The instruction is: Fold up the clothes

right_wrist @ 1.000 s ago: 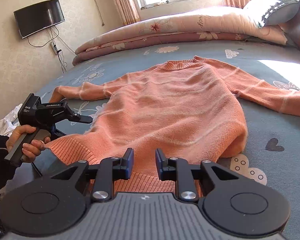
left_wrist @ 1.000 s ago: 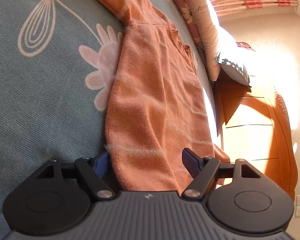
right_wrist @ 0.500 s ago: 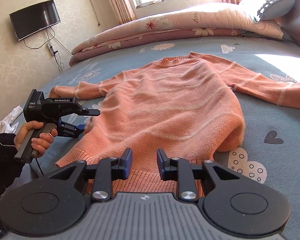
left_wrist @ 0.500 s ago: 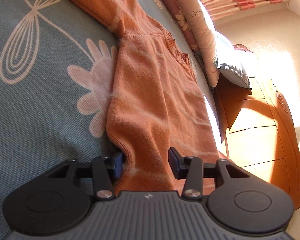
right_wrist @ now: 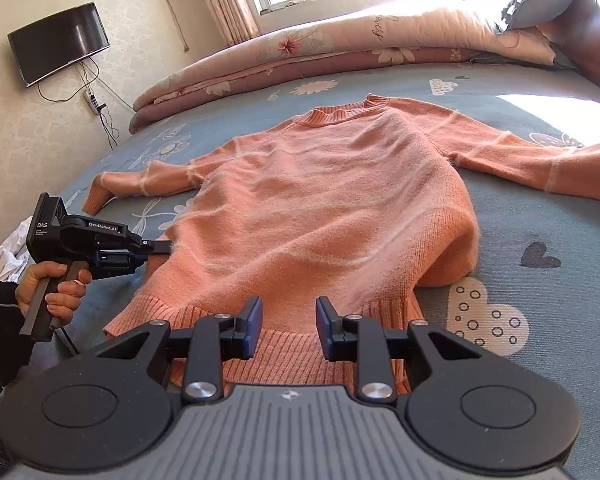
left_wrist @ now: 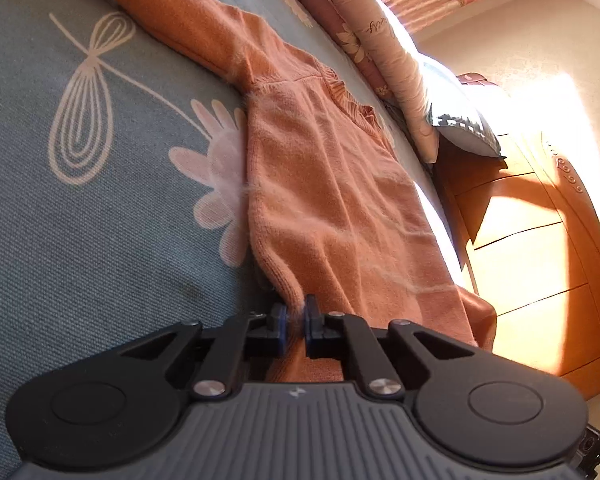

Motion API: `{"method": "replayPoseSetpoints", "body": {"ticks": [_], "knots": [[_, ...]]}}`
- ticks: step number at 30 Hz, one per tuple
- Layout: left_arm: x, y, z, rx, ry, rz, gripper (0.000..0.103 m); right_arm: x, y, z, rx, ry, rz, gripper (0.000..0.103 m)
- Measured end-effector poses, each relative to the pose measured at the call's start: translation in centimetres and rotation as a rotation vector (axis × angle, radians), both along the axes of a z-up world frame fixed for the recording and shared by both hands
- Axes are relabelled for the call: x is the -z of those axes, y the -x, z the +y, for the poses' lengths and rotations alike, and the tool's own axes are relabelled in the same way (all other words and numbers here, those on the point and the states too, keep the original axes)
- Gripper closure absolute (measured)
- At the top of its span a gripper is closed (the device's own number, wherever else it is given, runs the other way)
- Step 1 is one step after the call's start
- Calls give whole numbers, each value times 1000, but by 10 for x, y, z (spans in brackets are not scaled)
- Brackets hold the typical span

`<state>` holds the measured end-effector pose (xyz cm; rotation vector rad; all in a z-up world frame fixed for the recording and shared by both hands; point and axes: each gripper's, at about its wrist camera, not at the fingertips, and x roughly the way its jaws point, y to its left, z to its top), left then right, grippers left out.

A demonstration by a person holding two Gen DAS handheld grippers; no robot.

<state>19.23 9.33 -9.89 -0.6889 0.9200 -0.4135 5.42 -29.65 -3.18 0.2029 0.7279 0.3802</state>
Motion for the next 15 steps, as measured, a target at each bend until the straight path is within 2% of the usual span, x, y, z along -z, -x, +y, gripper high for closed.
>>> {"method": "replayPoseSetpoints", "body": {"ticks": [2, 8, 12, 15], "knots": [[-10, 3, 1, -12, -65, -18, 98, 0, 0, -3, 10, 2, 0, 70], [-49, 7, 19, -84, -157, -98, 98, -1, 1, -15, 63, -12, -5, 70], [-47, -7, 30, -124, -211, -49, 98, 1, 1, -24, 101, -10, -2, 67], [-25, -16, 37, -152, -260, 22, 97, 5, -2, -31, 138, -14, 9, 66]]}}
